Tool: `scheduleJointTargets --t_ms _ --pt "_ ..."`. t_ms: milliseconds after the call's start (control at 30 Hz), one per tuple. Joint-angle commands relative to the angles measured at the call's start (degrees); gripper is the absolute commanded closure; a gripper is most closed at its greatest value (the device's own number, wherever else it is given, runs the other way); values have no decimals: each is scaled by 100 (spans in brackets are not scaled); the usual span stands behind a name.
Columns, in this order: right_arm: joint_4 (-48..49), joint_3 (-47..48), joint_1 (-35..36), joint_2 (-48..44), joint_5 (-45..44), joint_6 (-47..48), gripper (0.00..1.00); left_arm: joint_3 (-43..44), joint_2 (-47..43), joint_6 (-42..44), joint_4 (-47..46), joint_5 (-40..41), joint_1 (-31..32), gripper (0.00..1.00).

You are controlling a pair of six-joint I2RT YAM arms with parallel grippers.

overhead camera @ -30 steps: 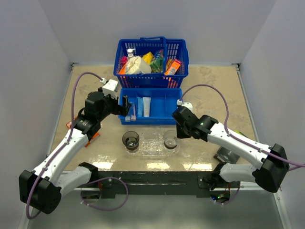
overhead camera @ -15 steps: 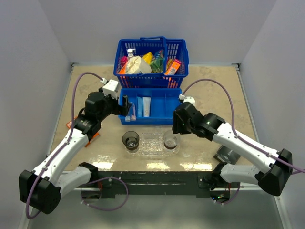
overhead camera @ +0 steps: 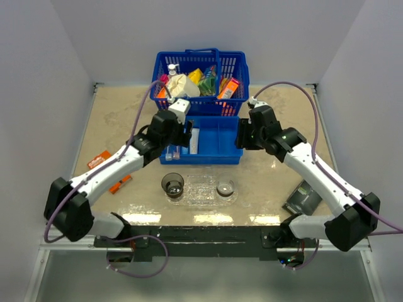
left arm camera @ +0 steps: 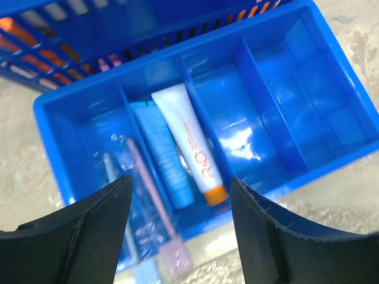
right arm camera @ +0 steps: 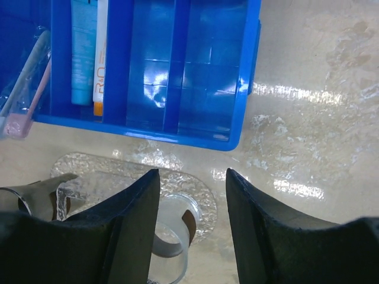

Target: Prepare toiletry sets of a toothbrush and toothpaste on the tray

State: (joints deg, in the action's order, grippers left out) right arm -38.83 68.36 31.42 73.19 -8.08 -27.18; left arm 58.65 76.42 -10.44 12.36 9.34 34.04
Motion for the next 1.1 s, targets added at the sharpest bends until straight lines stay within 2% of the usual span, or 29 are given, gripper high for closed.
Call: scheduleJointTargets --t_ms 0,167,300,467,533,800,1067 --pt "279 458 -285 20 561 564 49 822 969 -485 319 533 111 30" --pt "297 617 -443 117 790 810 49 1464 1937 -872 636 840 103 46" --pt "341 591 -549 134 1062 968 49 1710 2333 -1109 636 964 85 50" --pt "376 477 -628 99 1194 1100 49 2018 2904 -1373 654 728 24 51" --pt "376 424 -646 64 1186 1153 49 2010 3053 -1478 522 350 -46 52" --pt "437 196 -699 -103 1273 1197 49 1817 3352 -1584 179 -204 -214 57" --pt "543 81 -716 -182 1370 1110 49 1737 3625 -1540 205 -170 -205 58"
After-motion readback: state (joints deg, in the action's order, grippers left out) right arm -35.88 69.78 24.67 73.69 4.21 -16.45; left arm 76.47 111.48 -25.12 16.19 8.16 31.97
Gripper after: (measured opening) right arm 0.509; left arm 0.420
